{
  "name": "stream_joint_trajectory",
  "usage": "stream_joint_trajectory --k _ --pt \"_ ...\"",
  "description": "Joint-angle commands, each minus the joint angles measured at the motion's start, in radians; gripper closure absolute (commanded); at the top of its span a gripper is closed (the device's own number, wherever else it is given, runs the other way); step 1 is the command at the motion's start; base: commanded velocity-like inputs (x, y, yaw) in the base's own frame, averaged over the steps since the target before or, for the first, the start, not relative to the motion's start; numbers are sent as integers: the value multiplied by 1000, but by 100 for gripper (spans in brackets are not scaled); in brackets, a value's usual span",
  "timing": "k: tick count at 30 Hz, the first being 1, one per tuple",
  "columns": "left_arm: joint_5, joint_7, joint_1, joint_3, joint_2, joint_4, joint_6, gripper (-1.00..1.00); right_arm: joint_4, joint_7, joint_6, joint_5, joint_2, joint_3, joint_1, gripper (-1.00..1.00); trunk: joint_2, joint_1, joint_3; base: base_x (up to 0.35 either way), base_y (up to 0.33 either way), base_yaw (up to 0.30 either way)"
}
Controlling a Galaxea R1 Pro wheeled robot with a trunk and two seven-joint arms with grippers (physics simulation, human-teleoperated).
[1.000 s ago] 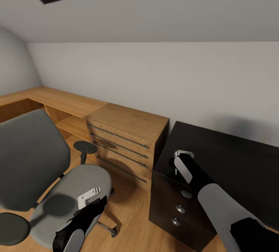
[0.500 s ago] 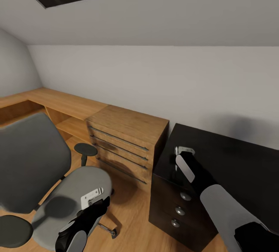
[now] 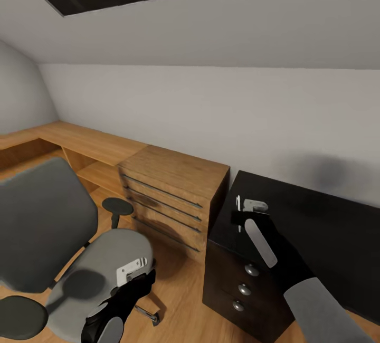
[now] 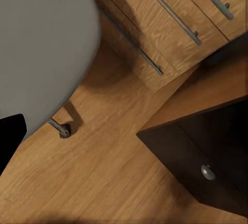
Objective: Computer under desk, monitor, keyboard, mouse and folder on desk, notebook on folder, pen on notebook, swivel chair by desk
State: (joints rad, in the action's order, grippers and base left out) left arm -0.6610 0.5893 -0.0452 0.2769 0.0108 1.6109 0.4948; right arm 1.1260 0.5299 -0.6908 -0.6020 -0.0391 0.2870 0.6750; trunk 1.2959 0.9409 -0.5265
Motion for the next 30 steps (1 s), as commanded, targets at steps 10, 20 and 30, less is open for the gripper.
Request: stream_joint_trajectory --k 10,20,30 --pt "-9 7 -1 2 0 1 2 -100 55 12 -13 -27 -5 2 -12 100 -70 -38 30 0 0 0" --pt "-9 7 -1 2 0 1 2 -100 55 12 -12 -27 -5 -1 -13 100 -140 -77 66 0 0 -185" --pt "-9 6 -1 2 -5 1 1 -100 55 12 -12 -36 -6 -13 -14 100 -140 -77 73 0 0 -270"
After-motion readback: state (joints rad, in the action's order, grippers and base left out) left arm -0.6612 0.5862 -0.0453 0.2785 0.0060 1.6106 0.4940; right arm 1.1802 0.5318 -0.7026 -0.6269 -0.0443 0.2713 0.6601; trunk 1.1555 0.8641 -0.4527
